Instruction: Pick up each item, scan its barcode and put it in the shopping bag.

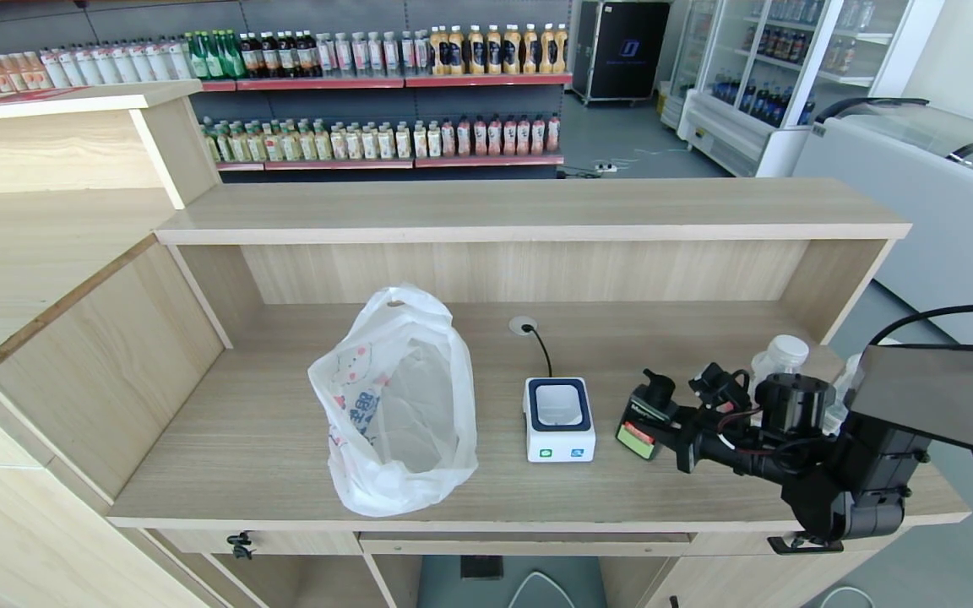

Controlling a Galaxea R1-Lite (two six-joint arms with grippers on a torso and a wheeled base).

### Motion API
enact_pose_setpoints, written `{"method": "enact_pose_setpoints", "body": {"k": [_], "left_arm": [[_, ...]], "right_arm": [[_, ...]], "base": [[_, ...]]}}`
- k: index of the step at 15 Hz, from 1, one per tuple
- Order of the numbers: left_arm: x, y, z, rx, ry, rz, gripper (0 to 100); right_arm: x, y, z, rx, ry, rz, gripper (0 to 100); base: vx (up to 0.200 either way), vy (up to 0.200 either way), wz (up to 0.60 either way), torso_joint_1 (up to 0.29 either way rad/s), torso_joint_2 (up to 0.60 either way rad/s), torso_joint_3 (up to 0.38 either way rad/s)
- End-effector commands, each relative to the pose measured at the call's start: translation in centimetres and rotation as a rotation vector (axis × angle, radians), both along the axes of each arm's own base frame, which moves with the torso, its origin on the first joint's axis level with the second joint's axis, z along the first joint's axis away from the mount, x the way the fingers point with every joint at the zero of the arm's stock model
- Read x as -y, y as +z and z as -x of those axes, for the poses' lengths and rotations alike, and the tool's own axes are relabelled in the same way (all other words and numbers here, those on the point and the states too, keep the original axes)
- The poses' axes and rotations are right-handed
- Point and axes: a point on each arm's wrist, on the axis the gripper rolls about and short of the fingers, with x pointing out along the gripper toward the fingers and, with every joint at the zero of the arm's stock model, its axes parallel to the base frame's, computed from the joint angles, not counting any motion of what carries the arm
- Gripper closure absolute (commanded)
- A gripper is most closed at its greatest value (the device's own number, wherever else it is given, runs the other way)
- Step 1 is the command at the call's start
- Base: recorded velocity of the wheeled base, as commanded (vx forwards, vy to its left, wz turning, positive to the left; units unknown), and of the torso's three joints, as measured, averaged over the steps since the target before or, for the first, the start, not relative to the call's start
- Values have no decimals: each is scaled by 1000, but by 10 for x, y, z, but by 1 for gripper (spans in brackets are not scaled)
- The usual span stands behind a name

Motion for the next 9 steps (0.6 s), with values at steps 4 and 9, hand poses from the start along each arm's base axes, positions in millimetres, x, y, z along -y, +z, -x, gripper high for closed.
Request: {"method": "enact_pose_setpoints", "body": {"k": [4, 9], "left_arm": [[0, 0, 0, 0, 1, 0, 0], [0, 0, 0, 0, 1, 0, 0]], "right_arm": [[1, 49, 15, 93, -28, 8, 100], [6, 130, 85, 257, -14, 102, 100]], "base": [[0, 0, 0, 0, 0, 0], [0, 0, 0, 0, 0, 0]]}}
